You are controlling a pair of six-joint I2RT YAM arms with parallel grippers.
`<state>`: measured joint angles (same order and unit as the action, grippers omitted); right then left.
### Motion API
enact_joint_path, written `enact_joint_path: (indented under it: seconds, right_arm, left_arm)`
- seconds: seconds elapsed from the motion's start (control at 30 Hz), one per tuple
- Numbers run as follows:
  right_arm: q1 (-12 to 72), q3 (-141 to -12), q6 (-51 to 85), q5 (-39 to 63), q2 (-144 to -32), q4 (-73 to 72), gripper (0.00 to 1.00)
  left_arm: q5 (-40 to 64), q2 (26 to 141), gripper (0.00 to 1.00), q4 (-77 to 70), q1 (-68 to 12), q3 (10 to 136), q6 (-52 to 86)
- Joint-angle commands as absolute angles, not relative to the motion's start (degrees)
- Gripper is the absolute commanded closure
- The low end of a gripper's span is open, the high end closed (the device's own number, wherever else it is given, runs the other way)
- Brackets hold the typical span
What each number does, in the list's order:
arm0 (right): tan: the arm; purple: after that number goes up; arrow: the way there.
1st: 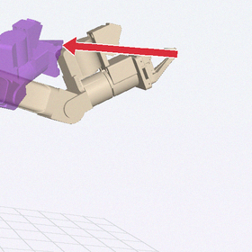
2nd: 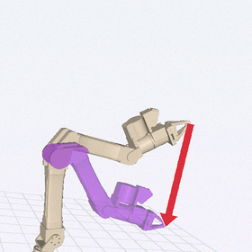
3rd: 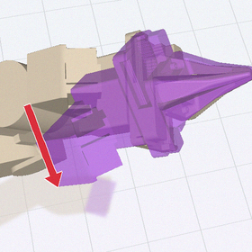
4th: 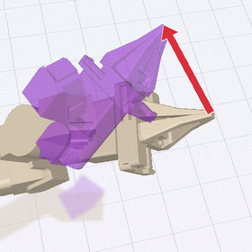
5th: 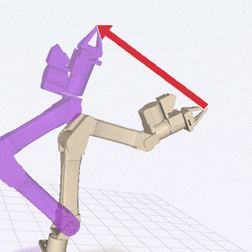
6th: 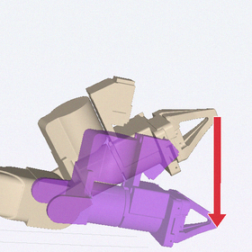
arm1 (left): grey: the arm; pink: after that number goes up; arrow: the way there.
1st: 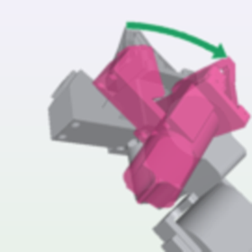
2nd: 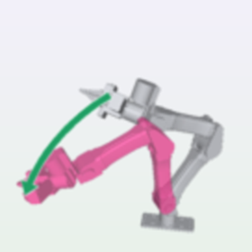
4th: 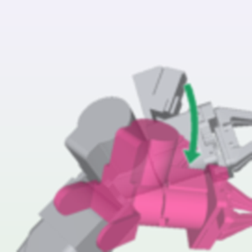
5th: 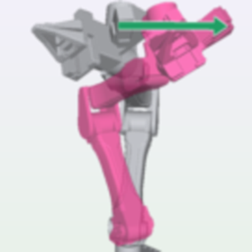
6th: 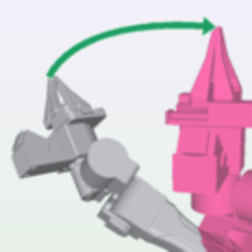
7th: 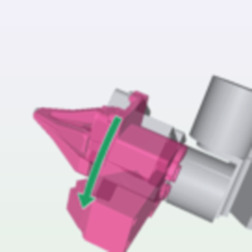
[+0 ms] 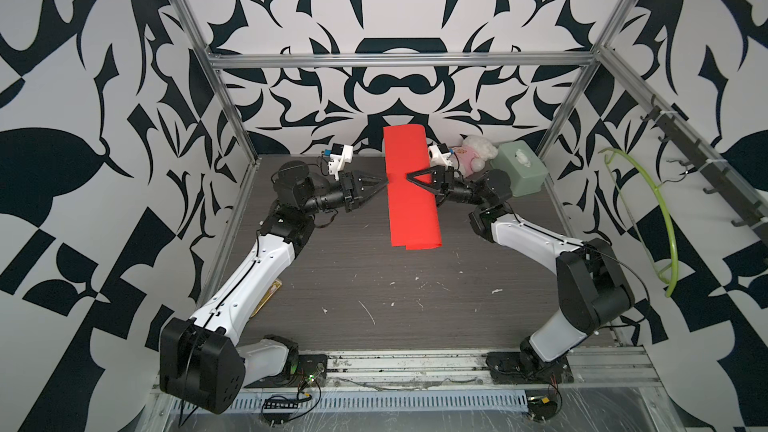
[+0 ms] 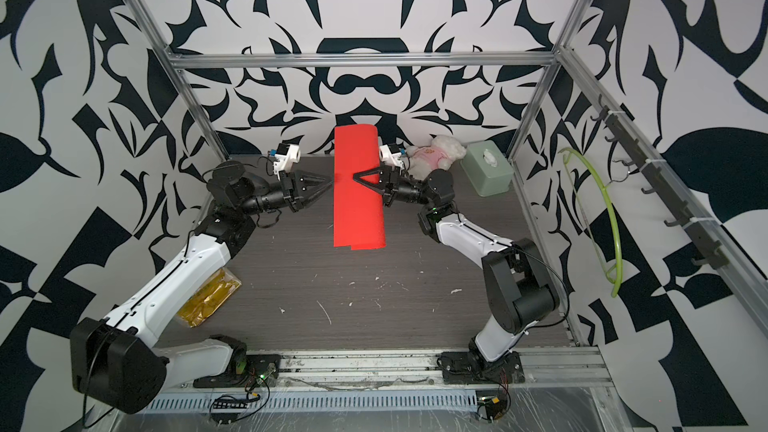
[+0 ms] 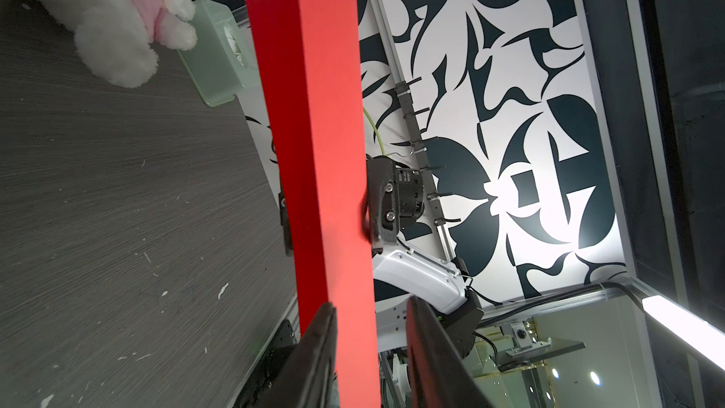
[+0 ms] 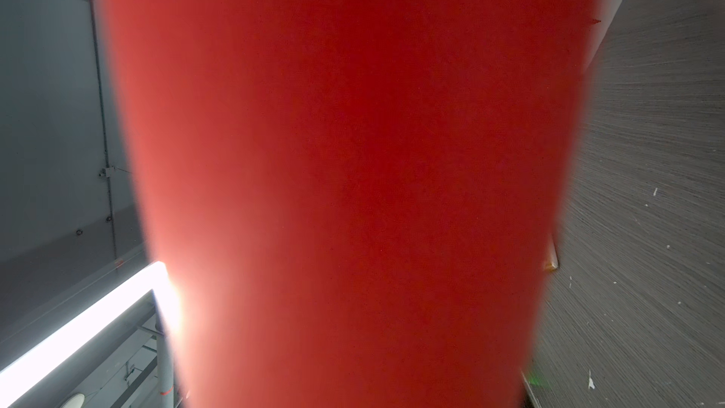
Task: Fold the rectangular paper in half along the long edge
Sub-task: Fold the paper.
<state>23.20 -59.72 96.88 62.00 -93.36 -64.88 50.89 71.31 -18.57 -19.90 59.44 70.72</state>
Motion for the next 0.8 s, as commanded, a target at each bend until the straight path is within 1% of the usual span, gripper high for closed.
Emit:
enact_joint_path:
  seconds: [0.0,0.43,0.73,0.77]
  right_arm:
    - [22.9,-61.6,95.4,62.9,-89.7,-66.9,0.51]
    - [22.9,-61.4,94.7,63.2,-89.2,-66.1,0.51]
    - [22.9,-60.4,91.7,63.4,-88.8,-62.7,0.52]
    - [22.9,-60.2,91.3,63.3,-88.7,-62.3,0.52]
  left_arm:
    - [52.0,71.4,0.65,-15.9,-20.1,60.6,68.0]
    - [52.1,72.6,0.67,-16.5,-20.9,60.9,67.6]
    - [52.3,72.6,0.67,-16.5,-21.0,62.0,67.7]
    - [52.3,74.4,0.67,-16.6,-21.0,62.1,67.7]
